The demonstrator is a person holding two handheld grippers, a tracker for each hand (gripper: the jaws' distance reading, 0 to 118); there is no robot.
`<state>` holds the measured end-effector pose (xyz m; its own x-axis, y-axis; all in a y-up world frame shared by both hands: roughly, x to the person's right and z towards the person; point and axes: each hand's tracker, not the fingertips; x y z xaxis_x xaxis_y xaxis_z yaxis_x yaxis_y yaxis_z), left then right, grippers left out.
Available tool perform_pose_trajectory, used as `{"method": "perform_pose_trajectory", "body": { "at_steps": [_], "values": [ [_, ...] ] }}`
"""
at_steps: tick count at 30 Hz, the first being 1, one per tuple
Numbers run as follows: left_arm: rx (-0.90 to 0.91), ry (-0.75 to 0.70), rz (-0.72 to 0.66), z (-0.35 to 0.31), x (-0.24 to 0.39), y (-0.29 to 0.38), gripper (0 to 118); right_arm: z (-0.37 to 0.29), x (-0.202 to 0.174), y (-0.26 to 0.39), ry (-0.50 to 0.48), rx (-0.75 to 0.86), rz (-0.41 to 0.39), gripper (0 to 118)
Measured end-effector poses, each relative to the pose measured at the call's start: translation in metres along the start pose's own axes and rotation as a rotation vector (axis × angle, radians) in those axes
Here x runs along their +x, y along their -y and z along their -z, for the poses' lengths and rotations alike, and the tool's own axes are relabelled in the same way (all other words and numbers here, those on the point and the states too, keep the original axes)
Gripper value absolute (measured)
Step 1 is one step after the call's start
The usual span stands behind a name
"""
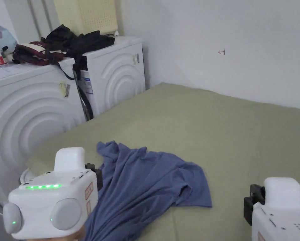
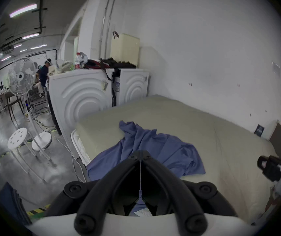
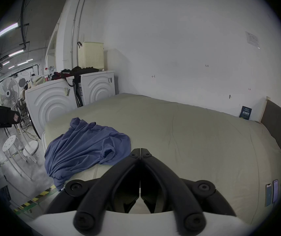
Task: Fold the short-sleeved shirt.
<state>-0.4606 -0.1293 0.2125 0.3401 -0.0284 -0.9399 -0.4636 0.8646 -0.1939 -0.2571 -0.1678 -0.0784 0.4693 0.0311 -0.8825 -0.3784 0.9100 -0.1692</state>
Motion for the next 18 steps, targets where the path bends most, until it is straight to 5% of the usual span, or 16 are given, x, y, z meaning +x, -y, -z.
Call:
{"method": "perform_pose_trajectory", "body": {
  "at_steps": [9,13,14,16,18],
  "values": [
    [-0.23,0.247,0.065,0.122,0.031,0.018,0,0.023,0.019,0.032,0.024,-0.105,0.01,0],
    [-0.377,0.252,0.101,0.194,0.04,0.033,1,0.028,0.019,0.046,0.016,-0.165,0.005,0],
    [-0.389,0.255,0.106,0.208,0.04,0.035,31,0.03,0.02,0.049,0.005,-0.18,0.0,0],
    [-0.431,0.227,0.126,0.23,0.038,0.034,115,0.033,0.018,0.053,0.0,-0.199,-0.003,0],
    [-0.467,0.297,0.083,0.25,0.039,0.045,113,0.037,0.015,0.057,-0.004,-0.229,-0.009,0]
  ]
}}
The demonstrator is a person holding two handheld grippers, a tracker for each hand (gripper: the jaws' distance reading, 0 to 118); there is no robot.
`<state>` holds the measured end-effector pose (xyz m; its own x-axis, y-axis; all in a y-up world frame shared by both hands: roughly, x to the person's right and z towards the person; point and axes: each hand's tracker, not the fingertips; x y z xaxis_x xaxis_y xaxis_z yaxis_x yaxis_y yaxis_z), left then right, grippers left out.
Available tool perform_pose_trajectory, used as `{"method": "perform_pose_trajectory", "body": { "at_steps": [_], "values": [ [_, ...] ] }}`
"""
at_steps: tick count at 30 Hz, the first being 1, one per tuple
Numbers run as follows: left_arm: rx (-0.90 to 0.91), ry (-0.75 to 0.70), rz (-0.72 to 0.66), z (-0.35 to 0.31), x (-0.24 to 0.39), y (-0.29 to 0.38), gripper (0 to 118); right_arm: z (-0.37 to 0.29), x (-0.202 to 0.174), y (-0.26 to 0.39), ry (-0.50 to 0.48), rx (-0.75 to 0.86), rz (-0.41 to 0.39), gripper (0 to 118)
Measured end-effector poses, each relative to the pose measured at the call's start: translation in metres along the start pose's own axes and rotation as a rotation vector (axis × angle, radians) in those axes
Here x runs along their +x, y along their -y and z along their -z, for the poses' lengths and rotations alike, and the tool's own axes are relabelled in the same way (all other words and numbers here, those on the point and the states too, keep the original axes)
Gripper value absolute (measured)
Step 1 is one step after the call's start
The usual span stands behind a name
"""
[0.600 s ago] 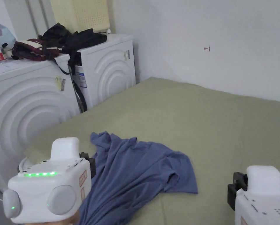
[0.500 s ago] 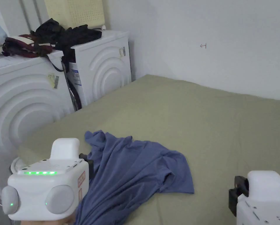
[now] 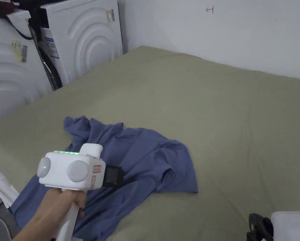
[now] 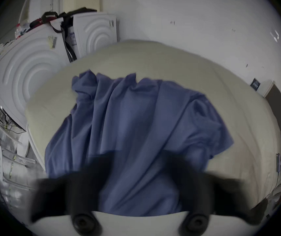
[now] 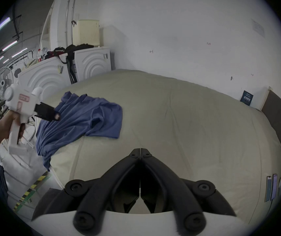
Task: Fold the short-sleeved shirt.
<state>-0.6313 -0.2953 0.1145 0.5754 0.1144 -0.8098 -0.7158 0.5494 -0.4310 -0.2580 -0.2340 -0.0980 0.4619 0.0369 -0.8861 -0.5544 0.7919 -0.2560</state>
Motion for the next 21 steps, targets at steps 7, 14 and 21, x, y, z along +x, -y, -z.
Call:
{"method": "perform_pose_trajectory", "body": {
  "at_steps": [7,14,21],
  "values": [
    [-0.083,-0.1,0.09,0.054,-0.027,-0.003,118,0.012,-0.007,0.016,-0.036,-0.049,0.001,0],
    [-0.063,-0.016,-0.051,0.001,-0.006,-0.011,2,-0.002,-0.008,0.02,-0.051,-0.062,-0.029,0],
    [0.0,0.084,-0.067,-0.015,0.024,-0.018,2,-0.049,0.024,0.026,0.004,-0.032,-0.007,0]
  ]
}}
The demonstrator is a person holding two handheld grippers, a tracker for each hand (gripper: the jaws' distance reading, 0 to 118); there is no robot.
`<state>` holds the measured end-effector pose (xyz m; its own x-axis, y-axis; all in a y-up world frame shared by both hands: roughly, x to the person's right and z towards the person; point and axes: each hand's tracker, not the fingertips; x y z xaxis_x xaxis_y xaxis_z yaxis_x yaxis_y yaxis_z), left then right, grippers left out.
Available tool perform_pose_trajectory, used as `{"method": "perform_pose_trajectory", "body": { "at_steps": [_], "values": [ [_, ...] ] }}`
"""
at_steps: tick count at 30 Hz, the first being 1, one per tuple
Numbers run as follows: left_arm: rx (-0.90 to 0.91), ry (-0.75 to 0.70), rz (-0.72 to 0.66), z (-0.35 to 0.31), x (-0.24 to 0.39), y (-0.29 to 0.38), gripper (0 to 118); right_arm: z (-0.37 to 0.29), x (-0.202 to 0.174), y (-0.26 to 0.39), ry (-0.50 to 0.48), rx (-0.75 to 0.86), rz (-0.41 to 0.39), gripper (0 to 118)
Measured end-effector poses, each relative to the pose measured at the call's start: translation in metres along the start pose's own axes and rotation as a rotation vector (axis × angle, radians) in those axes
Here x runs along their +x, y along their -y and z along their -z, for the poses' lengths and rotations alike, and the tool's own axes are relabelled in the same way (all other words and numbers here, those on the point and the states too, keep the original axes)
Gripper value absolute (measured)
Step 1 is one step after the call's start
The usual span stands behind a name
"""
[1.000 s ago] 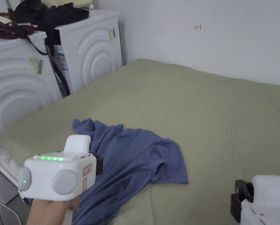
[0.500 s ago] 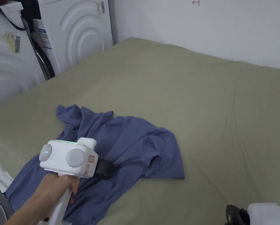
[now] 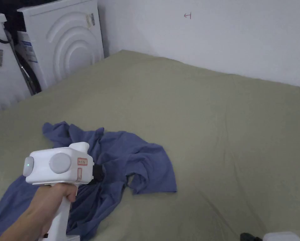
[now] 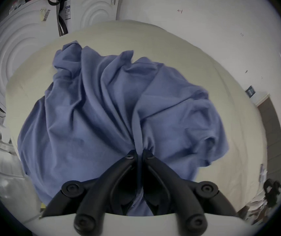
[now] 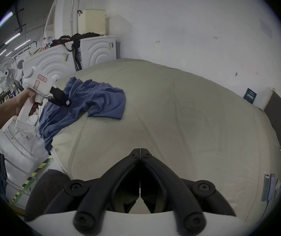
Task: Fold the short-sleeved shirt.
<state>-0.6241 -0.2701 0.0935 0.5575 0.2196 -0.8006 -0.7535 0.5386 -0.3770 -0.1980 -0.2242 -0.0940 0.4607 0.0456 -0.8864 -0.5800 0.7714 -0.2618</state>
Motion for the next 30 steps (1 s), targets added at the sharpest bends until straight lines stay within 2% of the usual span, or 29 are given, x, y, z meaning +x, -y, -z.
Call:
{"method": "perform_pose_trajectory", "body": {
  "at_steps": [4,7,8,13,15,19,24,30],
  "values": [
    [-0.028,0.074,0.077,-0.01,0.063,-0.007,2,-0.026,0.029,0.011,0.069,0.022,0.057,0],
    [-0.02,0.086,0.185,-0.01,0.121,-0.007,2,-0.045,0.051,0.023,0.118,0.038,0.128,0],
    [-0.021,0.131,0.147,-0.009,0.148,-0.009,2,-0.051,0.059,0.028,0.122,0.039,0.148,0],
    [-0.033,0.28,0.311,0.004,0.266,-0.013,2,-0.077,0.094,0.05,0.193,0.043,0.219,0],
    [-0.06,0.329,0.368,0.017,0.332,-0.006,2,-0.089,0.11,0.059,0.241,0.049,0.264,0],
    [-0.132,0.471,0.44,0.038,0.445,0.021,2,-0.105,0.143,0.075,0.306,0.039,0.333,0],
    [-0.223,0.584,0.6,0.058,0.577,0.08,2,-0.114,0.181,0.093,0.377,0.026,0.406,0],
    [-0.344,0.646,0.728,0.082,0.653,0.152,2,-0.112,0.208,0.112,0.417,0.0,0.468,0]
  ]
}}
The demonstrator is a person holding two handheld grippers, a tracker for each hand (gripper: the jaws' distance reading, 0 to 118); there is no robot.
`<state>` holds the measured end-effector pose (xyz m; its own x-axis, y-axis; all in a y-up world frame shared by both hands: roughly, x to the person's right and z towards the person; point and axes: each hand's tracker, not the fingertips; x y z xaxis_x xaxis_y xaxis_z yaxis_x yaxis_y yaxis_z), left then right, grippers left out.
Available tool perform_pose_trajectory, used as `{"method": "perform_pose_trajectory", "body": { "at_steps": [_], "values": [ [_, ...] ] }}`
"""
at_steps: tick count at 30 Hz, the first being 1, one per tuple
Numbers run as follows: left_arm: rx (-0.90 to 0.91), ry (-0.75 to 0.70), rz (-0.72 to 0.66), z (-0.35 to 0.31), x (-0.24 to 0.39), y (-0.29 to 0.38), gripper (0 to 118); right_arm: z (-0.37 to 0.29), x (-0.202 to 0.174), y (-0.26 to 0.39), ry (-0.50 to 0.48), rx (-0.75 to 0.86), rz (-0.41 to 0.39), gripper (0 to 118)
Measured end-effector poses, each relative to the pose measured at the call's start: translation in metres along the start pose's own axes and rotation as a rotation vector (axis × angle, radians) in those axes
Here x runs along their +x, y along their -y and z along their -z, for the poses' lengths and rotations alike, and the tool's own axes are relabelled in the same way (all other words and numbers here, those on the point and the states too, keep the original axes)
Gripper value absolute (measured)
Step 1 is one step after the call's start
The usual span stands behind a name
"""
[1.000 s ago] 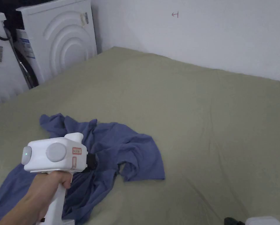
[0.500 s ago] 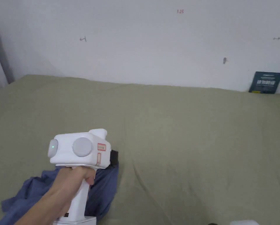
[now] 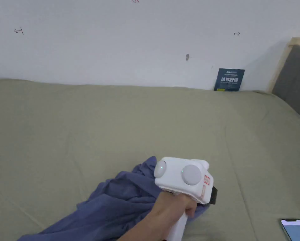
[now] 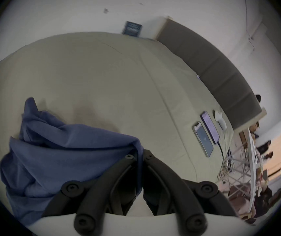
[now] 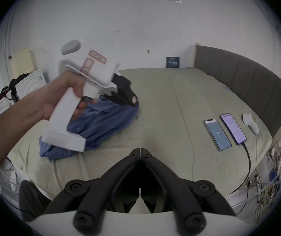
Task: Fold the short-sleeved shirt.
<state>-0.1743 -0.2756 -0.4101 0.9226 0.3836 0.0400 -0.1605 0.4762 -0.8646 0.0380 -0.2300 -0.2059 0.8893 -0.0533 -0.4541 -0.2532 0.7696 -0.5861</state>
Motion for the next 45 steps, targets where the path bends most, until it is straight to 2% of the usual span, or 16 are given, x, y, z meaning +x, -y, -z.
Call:
{"method": "perform_pose_trajectory", "body": {
  "at_steps": [5,6,7,8,17,22,24,25,26,31,37,39,40,41,42,45],
  "values": [
    [-0.069,-0.035,-0.038,0.035,-0.004,0.019,7,0.007,0.008,0.009,0.009,-0.024,0.018,0],
    [-0.068,-0.031,-0.036,0.033,-0.006,0.024,23,0.008,0.009,0.01,0.005,-0.03,0.023,0],
    [-0.061,-0.036,-0.032,0.029,-0.006,0.026,61,0.009,0.008,0.011,0.001,-0.034,0.026,0],
    [-0.055,-0.031,-0.023,0.023,-0.006,0.028,118,0.01,0.008,0.012,0.001,-0.04,0.028,0],
    [0.098,-0.048,-0.006,-0.134,-0.035,0.114,115,0.003,-0.021,0.011,-0.078,-0.03,0.05,0],
    [0.109,-0.205,-0.103,-0.225,-0.106,0.208,111,0.001,-0.047,0.016,-0.153,-0.031,0.05,0],
    [0.115,-0.295,-0.148,-0.256,-0.134,0.243,89,-0.002,-0.059,0.018,-0.168,-0.034,0.041,0],
    [0.119,-0.317,-0.186,-0.27,-0.148,0.258,54,-0.001,-0.064,0.019,-0.174,-0.036,0.034,0],
    [0.164,-0.356,-0.246,-0.28,-0.156,0.272,0,0.0,-0.071,0.019,-0.175,-0.044,0.029,0],
    [0.214,-0.418,-0.365,-0.308,-0.198,0.303,0,-0.002,-0.092,0.019,-0.21,-0.06,0.006,0],
    [0.202,-0.473,-0.363,-0.298,-0.224,0.297,1,0.001,-0.101,0.02,-0.209,-0.081,-0.026,0],
    [0.203,-0.47,-0.37,-0.293,-0.235,0.279,98,0.004,-0.102,0.02,-0.207,-0.092,-0.035,0],
    [0.185,-0.474,-0.381,-0.285,-0.238,0.27,98,0.006,-0.101,0.02,-0.204,-0.095,-0.04,0],
    [0.135,-0.501,-0.389,-0.275,-0.242,0.264,114,0.007,-0.101,0.02,-0.199,-0.1,-0.045,0],
    [0.222,-0.516,-0.398,-0.265,-0.248,0.258,118,0.008,-0.1,0.02,-0.196,-0.104,-0.047,0],
    [0.182,-0.493,-0.388,-0.238,-0.259,0.224,115,0.011,-0.096,0.022,-0.186,-0.12,-0.045,0]
  ]
}}
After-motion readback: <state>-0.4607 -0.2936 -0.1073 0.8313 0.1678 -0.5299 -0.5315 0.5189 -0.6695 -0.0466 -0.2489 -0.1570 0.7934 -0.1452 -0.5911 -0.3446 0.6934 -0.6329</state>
